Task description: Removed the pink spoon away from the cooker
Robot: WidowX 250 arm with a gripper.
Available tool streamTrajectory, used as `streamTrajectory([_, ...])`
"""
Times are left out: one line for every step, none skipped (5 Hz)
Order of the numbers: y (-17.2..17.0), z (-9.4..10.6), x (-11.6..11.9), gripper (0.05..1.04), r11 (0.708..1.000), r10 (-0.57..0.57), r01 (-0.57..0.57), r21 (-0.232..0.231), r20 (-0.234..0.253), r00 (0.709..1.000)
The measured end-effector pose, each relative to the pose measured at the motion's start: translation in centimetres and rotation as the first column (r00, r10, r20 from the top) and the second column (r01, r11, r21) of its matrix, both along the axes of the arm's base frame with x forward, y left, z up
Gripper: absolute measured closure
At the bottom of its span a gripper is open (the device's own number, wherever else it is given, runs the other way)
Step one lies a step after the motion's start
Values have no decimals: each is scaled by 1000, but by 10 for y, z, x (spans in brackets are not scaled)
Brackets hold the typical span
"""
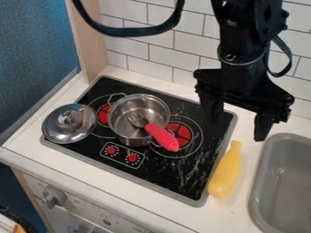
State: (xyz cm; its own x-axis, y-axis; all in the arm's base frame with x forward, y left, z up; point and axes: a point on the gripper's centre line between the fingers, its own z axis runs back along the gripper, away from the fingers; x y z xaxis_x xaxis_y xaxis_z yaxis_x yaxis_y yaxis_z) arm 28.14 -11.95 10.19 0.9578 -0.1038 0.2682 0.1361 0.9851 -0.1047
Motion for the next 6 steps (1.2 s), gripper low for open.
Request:
streamTrajectory([1,-10,-3,84,1000,13,-13,13,-36,999])
streamTrajectory([23,-13,-2,84,964,268,-266,31,-82,960])
streamTrajectory([39,-21,-2,84,883,469,-466,56,-122,875])
streamTrajectory([56,-24,-2,84,747,664,-643,166,-147,733])
streamTrajectory([70,-26,0,83,619,785,-752,227,-170,596])
streamTrajectory([78,-26,-1,84,543,840,-805,240,-161,519])
